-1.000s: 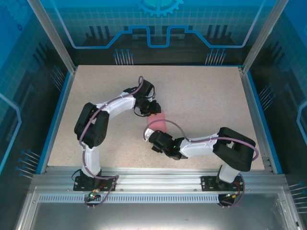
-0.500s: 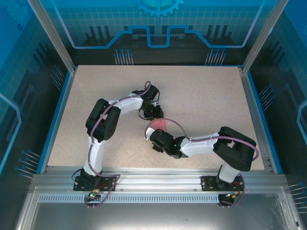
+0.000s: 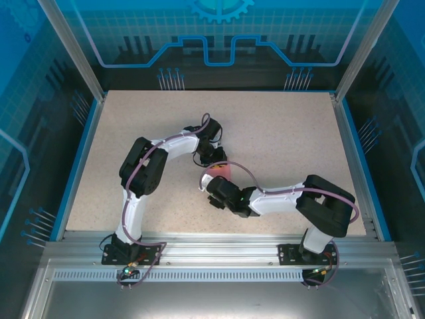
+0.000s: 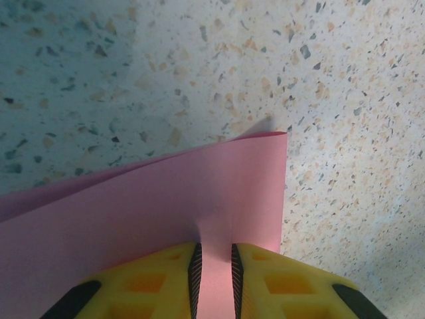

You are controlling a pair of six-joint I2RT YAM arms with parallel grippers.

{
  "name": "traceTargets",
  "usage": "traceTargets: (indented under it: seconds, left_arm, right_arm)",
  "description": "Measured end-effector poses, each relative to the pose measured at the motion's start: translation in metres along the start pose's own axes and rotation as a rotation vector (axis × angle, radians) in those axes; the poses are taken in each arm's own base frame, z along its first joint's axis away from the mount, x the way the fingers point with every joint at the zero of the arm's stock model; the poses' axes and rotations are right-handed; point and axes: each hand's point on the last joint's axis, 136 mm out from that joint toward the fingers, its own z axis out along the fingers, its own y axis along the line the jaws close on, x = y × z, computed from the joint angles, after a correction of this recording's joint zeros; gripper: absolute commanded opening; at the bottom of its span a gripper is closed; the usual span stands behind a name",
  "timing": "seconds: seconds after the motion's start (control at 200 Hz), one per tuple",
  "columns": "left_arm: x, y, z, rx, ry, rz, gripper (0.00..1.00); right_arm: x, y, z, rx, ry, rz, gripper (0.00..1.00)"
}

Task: Fold a paper plane with a square sheet of paper (fold left side to right side)
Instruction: Third fold the triangle at the center of the table.

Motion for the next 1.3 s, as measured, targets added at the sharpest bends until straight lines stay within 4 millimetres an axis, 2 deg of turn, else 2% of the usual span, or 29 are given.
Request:
traceTargets:
  seconds: [0.04,0.155,0.285,0.39,0.7,0.98,1.206,1.301]
  left_arm:
    - [0.000,0.000,0.000,0.000,0.000,0.000,0.24]
    - [0.000,0.000,0.000,0.000,0.000,0.001,0.24]
    - [0.000,0.000,0.000,-0.002,-0.001,0.001,0.24]
    - [0.000,0.000,0.000,-0.004,-0.001,0.005,0.24]
    - [0.000,0.001,0.001,-0.012,-0.005,0.033,0.23]
    - [0.000,0.001,0.001,-0.013,-0.004,0.033,0.22]
    - [0.001,0.002,0.001,-0.016,-0.004,0.049,0.22]
    - [0.000,0.002,0.001,-0.018,-0.004,0.049,0.22]
  right_arm:
    - [-0.001,-0.001,0.000,-0.001,-0.002,0.004,0.39]
    - [-0.004,-0.003,-0.001,-0.009,-0.007,0.013,0.29]
    - [-0.005,-0.005,-0.002,-0.026,-0.007,0.025,0.11]
    - [-0.004,-0.004,-0.003,-0.076,0.000,0.043,0.00]
    - [0.001,-0.024,-0.002,-0.258,0.051,0.208,0.00]
    - [0.004,-0.044,0.003,-0.420,0.084,0.424,0.02]
    - [0.014,-0.032,0.007,-0.516,0.129,0.490,0.03]
    - [0.010,-0.032,0.008,-0.532,0.122,0.495,0.04]
